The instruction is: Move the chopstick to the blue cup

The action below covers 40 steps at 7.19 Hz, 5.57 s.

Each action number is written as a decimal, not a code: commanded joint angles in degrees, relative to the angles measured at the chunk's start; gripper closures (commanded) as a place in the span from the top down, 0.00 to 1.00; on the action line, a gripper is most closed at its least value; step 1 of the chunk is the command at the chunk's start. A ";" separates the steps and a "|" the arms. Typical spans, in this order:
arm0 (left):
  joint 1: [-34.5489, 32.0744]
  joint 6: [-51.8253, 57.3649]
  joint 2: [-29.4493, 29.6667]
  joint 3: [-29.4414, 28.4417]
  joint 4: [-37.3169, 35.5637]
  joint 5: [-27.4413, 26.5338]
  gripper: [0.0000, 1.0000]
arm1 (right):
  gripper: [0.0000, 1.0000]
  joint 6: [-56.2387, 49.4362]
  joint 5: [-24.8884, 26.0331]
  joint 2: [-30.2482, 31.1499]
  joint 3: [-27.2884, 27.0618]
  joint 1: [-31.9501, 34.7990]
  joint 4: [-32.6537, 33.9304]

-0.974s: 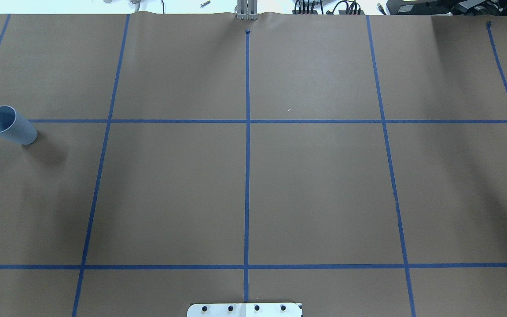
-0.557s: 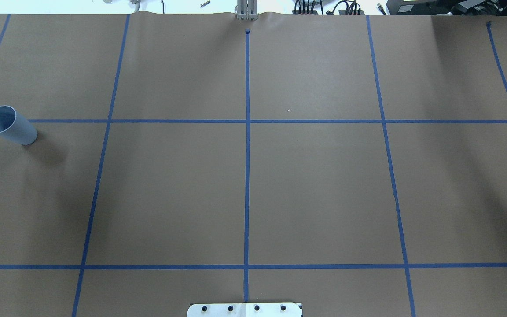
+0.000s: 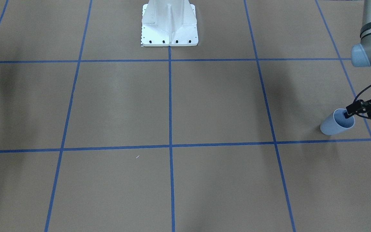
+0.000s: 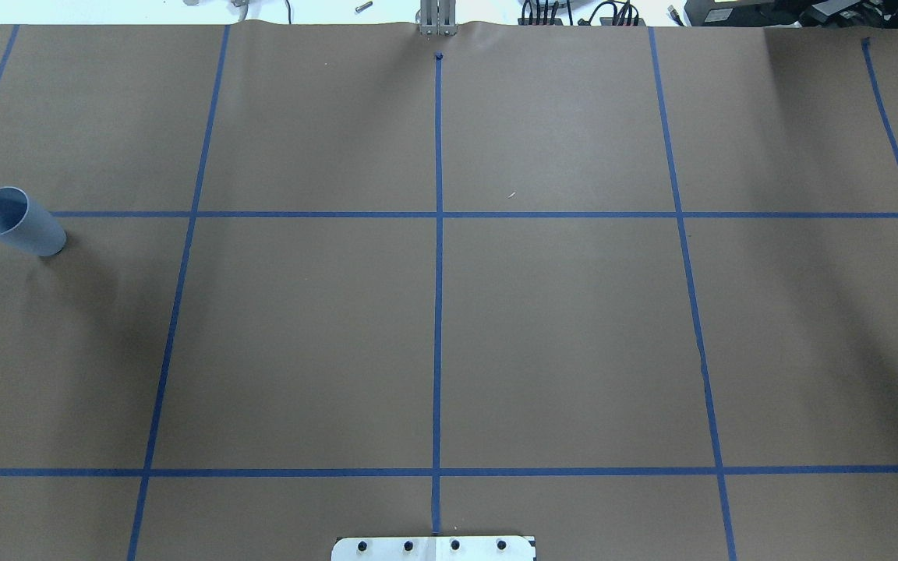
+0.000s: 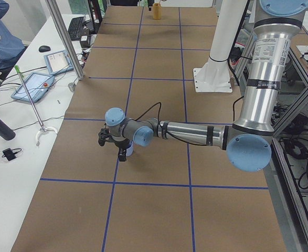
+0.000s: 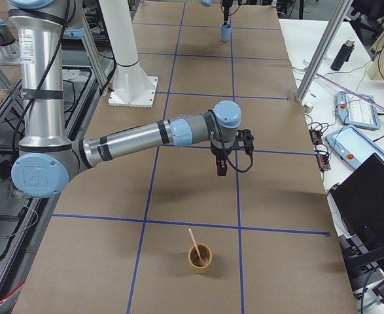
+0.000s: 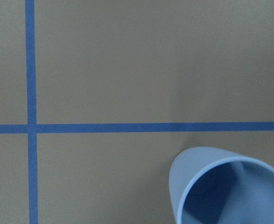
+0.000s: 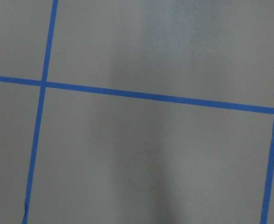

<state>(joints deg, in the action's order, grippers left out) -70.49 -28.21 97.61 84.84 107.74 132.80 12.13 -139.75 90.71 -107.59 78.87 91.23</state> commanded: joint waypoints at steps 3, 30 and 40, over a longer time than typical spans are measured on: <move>0.53 -1.23 1.61 -2.93 1.68 0.00 0.92 | 1.00 -0.09 0.00 0.00 0.28 -0.29 0.00; 35.95 -49.83 41.87 -2.14 -12.29 -20.21 0.98 | 0.90 -12.78 8.26 13.54 13.00 17.38 -16.67; 36.04 -50.27 38.71 -0.12 -10.80 -21.69 0.98 | 0.00 -13.88 5.36 15.73 1.11 21.40 -8.93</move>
<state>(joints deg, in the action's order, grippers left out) -34.53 -78.46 136.76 84.39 96.87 112.16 -1.00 -133.82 106.17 -101.83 98.58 77.21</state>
